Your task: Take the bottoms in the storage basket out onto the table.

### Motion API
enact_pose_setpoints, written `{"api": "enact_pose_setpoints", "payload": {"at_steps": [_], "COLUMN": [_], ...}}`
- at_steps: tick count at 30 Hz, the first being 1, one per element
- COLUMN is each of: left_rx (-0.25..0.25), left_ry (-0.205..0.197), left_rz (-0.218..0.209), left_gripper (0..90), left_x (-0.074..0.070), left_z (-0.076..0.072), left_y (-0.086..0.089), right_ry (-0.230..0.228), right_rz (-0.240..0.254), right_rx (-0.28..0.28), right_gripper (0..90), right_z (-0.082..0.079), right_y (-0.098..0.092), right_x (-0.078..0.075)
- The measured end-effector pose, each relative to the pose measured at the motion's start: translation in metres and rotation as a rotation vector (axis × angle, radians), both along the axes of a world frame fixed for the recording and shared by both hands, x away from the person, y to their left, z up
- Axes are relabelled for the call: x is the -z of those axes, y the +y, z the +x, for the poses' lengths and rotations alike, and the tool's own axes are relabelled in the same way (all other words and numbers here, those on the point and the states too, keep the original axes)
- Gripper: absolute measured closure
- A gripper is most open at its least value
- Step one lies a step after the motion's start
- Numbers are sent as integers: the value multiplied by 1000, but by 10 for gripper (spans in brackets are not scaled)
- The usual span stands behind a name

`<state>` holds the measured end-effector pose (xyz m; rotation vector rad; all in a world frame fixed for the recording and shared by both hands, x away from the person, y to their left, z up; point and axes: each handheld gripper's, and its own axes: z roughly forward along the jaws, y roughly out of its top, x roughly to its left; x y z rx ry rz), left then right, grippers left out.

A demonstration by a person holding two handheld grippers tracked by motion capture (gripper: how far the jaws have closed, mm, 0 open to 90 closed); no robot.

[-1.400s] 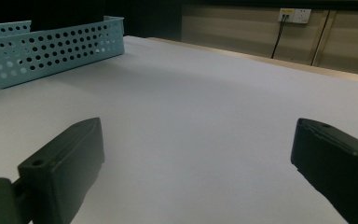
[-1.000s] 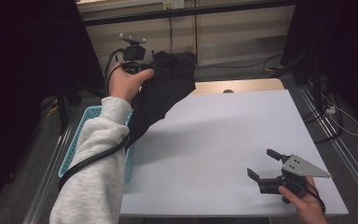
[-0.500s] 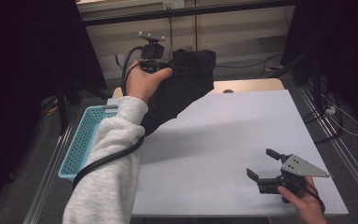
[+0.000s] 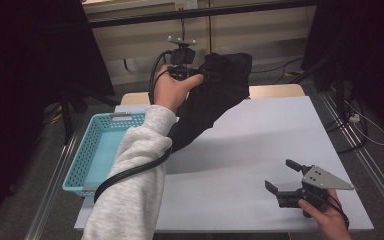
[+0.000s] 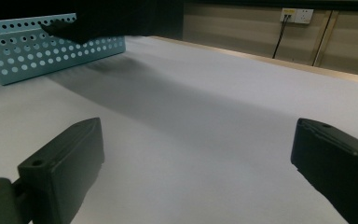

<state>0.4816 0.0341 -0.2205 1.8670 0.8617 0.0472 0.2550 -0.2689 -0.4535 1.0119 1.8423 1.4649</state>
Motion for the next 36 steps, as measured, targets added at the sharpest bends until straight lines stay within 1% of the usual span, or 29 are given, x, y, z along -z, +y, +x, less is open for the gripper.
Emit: {"api": "enact_pose_setpoints", "payload": {"at_steps": [1,3,6,10,13,15,17,21,22,23,25,26,27,28,29,30,32,35,36], "left_rx": [-1,4,7,5,12,10,24,42,53,57,54,54,47,36,18,14,5,5,5], "left_ry": [0,-11,-21,-36,-22,-30,-19,-31,-37,-66,-86,-91,-95,-95,-83,-76,-83,-59,-60], "left_rz": [-1,12,28,45,62,69,73,86,90,93,95,113,128,130,114,118,138,129,129], "left_gripper": [730,727,724,716,712,708,707,695,674,632,456,400,365,323,280,250,231,206,205], "left_x": [2,8,22,44,60,71,83,105,111,119,130,134,139,142,146,149,156,164,166], "left_z": [0,1,1,0,-1,-3,-5,-9,-10,-11,-12,-13,-14,-14,-14,-14,-16,-17,-18], "left_y": [1,3,9,17,23,27,30,38,39,41,44,46,48,52,54,57,63,68,70], "right_ry": [0,1,0,0,-2,0,0,-5,-5,-6,-4,-5,-4,-5,-3,-3,1,4,6], "right_rz": [0,5,3,-4,0,-3,-8,-14,-15,-16,-20,-21,-20,-23,-24,-23,-24,-28,-26], "right_rx": [0,3,2,-2,0,-1,-3,-4,-4,-4,-1,-3,-3,-2,-3,-5,-6,-8,-8], "right_gripper": [17,17,17,17,17,17,18,17,17,17,17,17,17,17,17,17,17,17,16], "right_z": [0,0,0,0,-1,-1,-1,-1,-1,-1,-1,-1,-1,-1,-1,-1,0,0,0], "right_y": [0,0,1,1,2,1,2,2,2,1,1,2,2,2,3,3,4,4,4], "right_x": [0,-1,-1,0,-1,-1,0,0,0,0,0,0,0,0,0,1,1,2,2]}}
